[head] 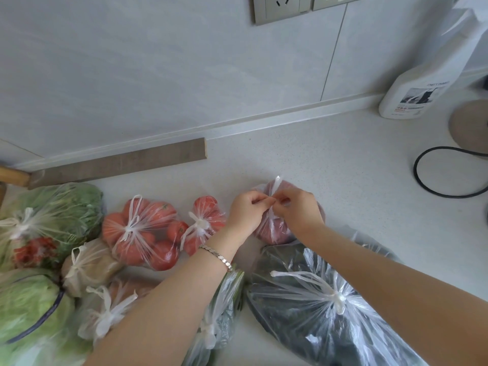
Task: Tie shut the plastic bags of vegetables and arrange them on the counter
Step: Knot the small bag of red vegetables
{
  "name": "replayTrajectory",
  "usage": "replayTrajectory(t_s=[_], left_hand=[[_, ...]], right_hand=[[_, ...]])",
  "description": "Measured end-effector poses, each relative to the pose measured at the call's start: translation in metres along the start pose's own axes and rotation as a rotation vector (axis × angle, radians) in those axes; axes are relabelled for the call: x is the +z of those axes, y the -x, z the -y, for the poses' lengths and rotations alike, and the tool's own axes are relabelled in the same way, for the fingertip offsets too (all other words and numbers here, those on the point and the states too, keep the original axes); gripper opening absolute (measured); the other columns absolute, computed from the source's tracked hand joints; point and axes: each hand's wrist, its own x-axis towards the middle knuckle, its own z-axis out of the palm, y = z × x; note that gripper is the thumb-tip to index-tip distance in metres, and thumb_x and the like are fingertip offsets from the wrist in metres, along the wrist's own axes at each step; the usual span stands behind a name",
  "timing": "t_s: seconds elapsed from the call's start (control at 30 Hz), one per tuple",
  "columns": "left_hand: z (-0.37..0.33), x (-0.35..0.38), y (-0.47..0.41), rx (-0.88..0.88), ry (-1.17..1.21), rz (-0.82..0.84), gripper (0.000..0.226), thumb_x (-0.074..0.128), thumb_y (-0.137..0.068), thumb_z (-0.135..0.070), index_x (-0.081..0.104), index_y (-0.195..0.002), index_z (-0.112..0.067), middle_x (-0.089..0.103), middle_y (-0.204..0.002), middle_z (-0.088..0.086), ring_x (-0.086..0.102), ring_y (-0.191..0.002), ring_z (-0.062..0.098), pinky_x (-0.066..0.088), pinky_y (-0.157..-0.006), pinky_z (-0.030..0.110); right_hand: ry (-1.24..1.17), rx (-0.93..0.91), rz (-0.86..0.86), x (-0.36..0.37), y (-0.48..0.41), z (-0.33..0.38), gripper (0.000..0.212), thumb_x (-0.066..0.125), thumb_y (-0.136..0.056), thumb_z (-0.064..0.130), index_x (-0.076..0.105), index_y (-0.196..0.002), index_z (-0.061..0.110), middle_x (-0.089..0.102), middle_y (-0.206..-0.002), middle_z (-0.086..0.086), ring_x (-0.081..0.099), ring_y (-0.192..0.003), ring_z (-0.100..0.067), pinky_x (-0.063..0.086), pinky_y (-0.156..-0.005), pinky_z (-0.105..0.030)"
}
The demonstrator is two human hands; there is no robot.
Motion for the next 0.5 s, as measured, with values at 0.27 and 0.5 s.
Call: replayTrajectory(t_s=[0.27,0.5], left_hand=[[0.007,0.001,-0.001,0.101,-0.051,-0.021,0.016,0.057,-0.088,-0.015,0.067,-0.094,-0.003,0.059,-0.075,-0.005,0.052,-0.069,0.005,0.038,-0.059,0.001],[0.001,0.005,-0.002,0.074,-0.091,0.0,0.022,0.05,-0.092,-0.01,0.065,-0.105,-0.002,0.066,-0.106,0.014,0.053,-0.09,0.015,0.04,-0.074,0.018]], right_hand=[[-0.41,0.087,0.124,-0.017,-0.006,-0.004,0.023,0.065,-0.076,-0.002,0.056,-0.065,0.017,0.058,-0.047,0.011,0.047,-0.039,0.002,0.039,-0.047,-0.012],[-0.18,-0.064,0.207,-0.018,-0.014,-0.013,0.02,0.068,-0.077,0.001,0.075,-0.084,0.019,0.057,-0.048,0.019,0.046,-0.045,-0.003,0.041,-0.049,-0.015]])
